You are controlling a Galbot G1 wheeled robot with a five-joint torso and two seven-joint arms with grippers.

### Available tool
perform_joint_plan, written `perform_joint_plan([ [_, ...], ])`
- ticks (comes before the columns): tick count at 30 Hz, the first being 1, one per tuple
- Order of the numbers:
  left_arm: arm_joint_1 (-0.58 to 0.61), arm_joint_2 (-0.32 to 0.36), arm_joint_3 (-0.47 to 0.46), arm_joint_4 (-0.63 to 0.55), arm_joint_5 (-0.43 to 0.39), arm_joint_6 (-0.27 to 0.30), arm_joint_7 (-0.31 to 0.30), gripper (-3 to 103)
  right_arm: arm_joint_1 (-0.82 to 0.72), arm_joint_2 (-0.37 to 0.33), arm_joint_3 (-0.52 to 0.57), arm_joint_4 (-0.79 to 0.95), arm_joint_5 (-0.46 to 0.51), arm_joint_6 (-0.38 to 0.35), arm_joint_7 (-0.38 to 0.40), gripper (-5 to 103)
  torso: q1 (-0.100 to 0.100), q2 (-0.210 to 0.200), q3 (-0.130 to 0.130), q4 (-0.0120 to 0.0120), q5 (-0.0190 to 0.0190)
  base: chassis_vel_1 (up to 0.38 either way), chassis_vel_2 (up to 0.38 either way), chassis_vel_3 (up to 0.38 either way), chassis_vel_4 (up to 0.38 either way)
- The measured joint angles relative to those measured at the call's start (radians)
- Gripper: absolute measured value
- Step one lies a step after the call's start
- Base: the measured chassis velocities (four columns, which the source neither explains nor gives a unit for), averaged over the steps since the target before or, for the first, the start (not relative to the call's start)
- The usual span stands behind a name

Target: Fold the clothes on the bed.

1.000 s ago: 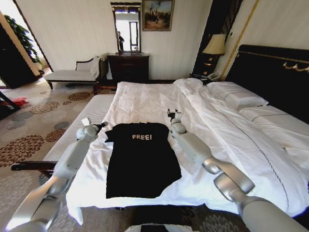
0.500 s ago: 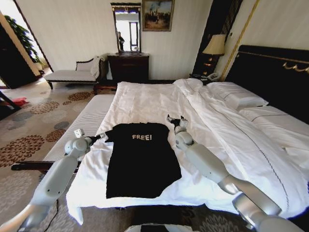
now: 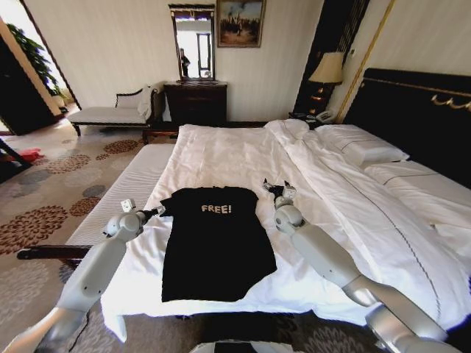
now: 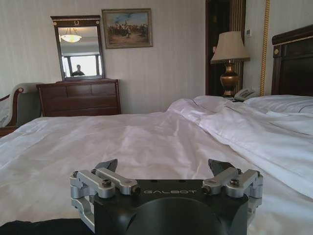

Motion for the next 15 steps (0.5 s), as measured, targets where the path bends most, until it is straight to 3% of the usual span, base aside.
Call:
perform_joint_plan([
  [4, -0.015, -0.003, 0.011, 0.018, 0.002, -0.001, 0.0, 78, 0.0, 0.003, 0.003, -0.008, -0.002, 0.0, -0.002, 100, 0.0, 0.0, 0.0, 0.0, 0.0, 0.0, 0.0, 0.0, 0.0],
  [8, -0.027, -0.011, 0.024, 0.033, 0.004, -0.001, 0.0, 57, 0.004, 0.012, 0.003, -0.023, -0.007, 0.0, -0.006, 100, 0.0, 0.0, 0.0, 0.0, -0.0001, 0.0, 0.0, 0.0, 0.0],
  [10, -0.029, -0.013, 0.027, 0.035, 0.004, -0.001, 0.0, 57, 0.005, 0.014, 0.002, -0.026, -0.007, 0.0, -0.007, 100, 0.0, 0.0, 0.0, 0.0, -0.0001, 0.0, 0.0, 0.0, 0.0],
  [13, -0.036, -0.022, 0.034, 0.044, 0.01, -0.002, 0.0, 40, 0.007, 0.019, 0.001, -0.031, -0.009, 0.001, -0.008, 100, 0.0, 0.0, 0.0, 0.0001, -0.0001, 0.0, 0.0, 0.0, 0.0],
  [15, -0.038, -0.024, 0.036, 0.046, 0.01, -0.002, 0.0, 34, 0.007, 0.021, 0.0, -0.032, -0.01, 0.001, -0.008, 100, 0.0, 0.0, 0.0, 0.0, -0.0001, 0.0, 0.0, 0.0, 0.0],
])
